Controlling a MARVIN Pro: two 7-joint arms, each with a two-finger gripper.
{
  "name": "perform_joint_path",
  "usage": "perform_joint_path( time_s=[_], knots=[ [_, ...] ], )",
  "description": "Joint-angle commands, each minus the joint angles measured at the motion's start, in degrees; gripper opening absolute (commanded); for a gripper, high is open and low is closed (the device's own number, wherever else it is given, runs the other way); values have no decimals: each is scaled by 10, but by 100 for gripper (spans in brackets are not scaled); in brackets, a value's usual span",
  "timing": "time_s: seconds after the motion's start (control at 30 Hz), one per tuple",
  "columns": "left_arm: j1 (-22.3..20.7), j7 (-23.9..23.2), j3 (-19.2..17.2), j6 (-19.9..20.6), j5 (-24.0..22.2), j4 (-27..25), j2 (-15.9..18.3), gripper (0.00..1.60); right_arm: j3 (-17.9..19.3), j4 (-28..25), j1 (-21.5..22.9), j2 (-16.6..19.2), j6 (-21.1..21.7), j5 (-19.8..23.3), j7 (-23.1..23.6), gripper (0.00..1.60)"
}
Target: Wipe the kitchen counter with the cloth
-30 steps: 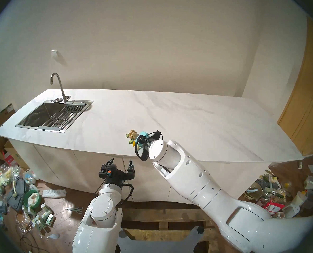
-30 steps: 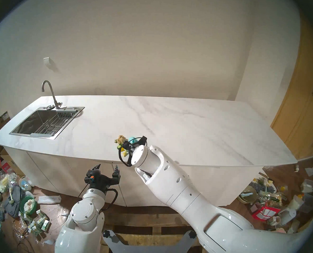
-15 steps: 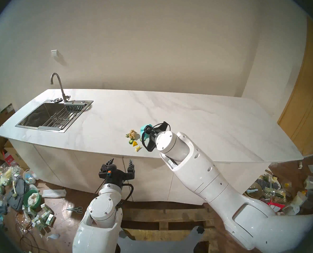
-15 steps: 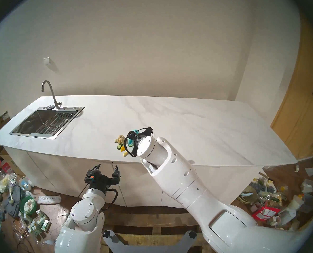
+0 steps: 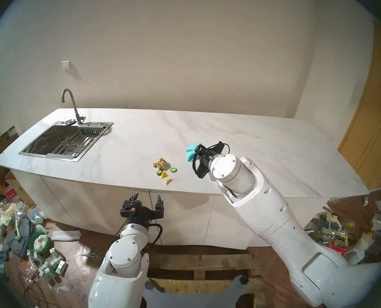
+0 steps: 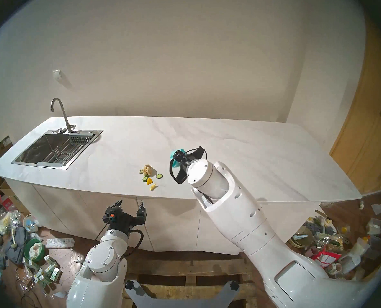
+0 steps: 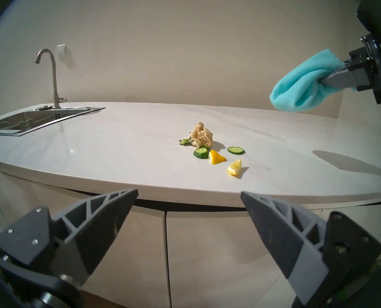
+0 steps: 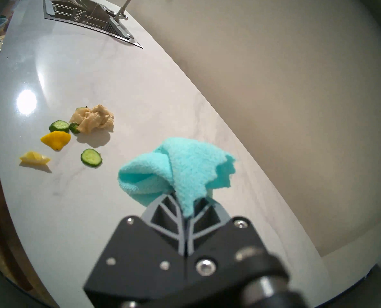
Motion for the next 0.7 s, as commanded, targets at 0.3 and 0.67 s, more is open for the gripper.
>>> perform_joint_path(
  time_s=[0.3, 0.67],
  knots=[
    [-4, -2, 2, -4, -1, -15, 0, 160, 32, -134, -103, 52, -18, 33, 8, 0],
    [-3, -3, 2, -3, -1, -17, 1, 160, 18, -199, -140, 54, -19, 23, -13, 0]
  ],
)
